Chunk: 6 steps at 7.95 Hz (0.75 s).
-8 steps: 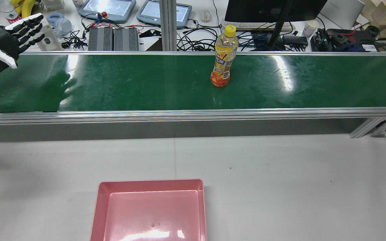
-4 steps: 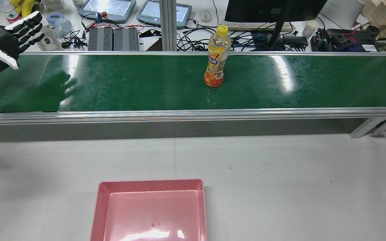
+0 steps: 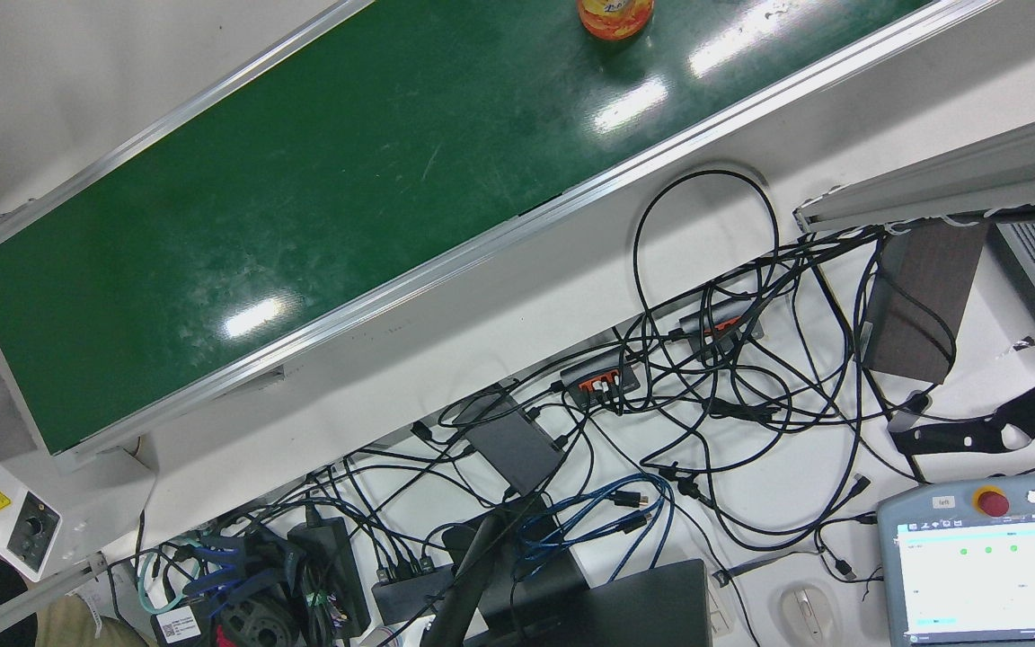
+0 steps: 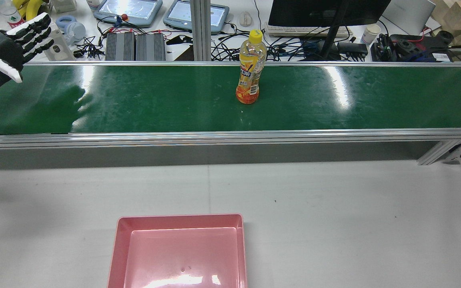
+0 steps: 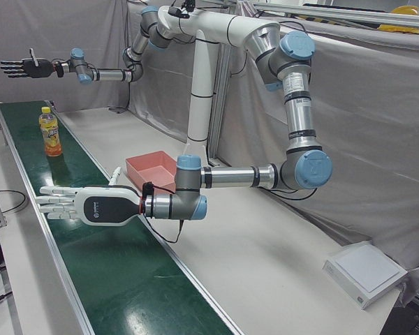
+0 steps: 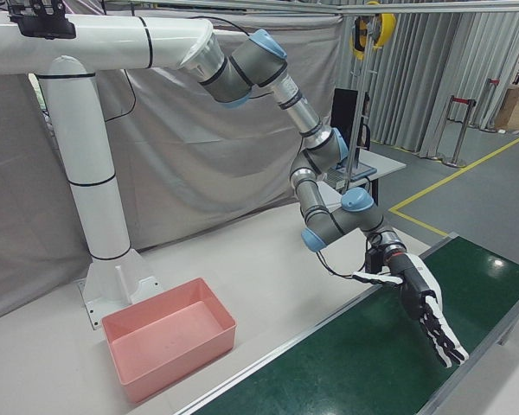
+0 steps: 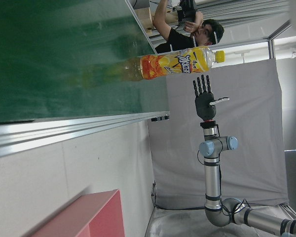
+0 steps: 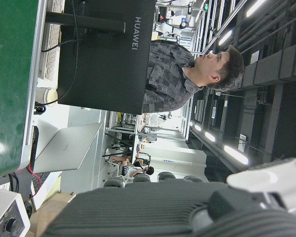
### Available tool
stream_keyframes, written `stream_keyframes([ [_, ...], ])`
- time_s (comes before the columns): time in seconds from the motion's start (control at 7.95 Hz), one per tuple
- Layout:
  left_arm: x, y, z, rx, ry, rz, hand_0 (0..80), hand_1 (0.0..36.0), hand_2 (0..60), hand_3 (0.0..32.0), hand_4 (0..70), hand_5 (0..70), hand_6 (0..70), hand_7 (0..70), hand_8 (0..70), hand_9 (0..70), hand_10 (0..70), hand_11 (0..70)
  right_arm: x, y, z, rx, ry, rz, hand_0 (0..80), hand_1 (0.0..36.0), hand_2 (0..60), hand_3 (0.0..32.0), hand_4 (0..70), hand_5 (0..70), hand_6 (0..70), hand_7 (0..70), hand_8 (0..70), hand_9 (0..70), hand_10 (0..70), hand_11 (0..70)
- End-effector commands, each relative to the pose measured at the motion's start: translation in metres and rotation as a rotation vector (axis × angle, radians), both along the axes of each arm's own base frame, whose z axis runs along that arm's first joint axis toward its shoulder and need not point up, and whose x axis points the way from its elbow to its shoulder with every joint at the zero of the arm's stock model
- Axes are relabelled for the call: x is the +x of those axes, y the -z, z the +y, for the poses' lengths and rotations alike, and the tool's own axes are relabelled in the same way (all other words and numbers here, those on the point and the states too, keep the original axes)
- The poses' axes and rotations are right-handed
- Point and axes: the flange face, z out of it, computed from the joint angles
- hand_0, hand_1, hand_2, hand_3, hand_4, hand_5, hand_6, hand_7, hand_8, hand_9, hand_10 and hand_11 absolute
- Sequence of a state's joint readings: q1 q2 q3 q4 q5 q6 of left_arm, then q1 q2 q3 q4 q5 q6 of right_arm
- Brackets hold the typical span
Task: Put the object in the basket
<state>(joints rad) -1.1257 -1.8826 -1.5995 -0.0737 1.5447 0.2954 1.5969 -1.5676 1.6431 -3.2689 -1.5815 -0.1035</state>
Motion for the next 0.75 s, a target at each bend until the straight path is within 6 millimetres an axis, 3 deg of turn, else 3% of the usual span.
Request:
stream_keyframes([
  [0.0, 0.0000, 0.0009, -0.0003, 0.002, 0.001, 0.000, 55.6, 2.3, 0.0, 0.8, 8.5, 4.7, 0.0, 0.0, 0.0, 0.0, 3.1, 5.9, 0.0000, 0.0006, -0.0007, 0.001, 0.000, -0.001, 0.0, 0.0, 0.0, 0.0, 0.0, 0.0, 0.0, 0.0, 0.0, 0.0, 0.0, 0.0],
  [0.63, 0.0000, 0.0009, -0.0003, 0.000, -0.001, 0.004, 55.3, 2.0, 0.0, 0.8, 8.7, 5.0, 0.0, 0.0, 0.0, 0.0, 2.9, 5.6, 0.0000, -0.0001, 0.0001, 0.000, 0.000, 0.001, 0.0, 0.0, 0.0, 0.0, 0.0, 0.0, 0.0, 0.0, 0.0, 0.0, 0.0, 0.0],
])
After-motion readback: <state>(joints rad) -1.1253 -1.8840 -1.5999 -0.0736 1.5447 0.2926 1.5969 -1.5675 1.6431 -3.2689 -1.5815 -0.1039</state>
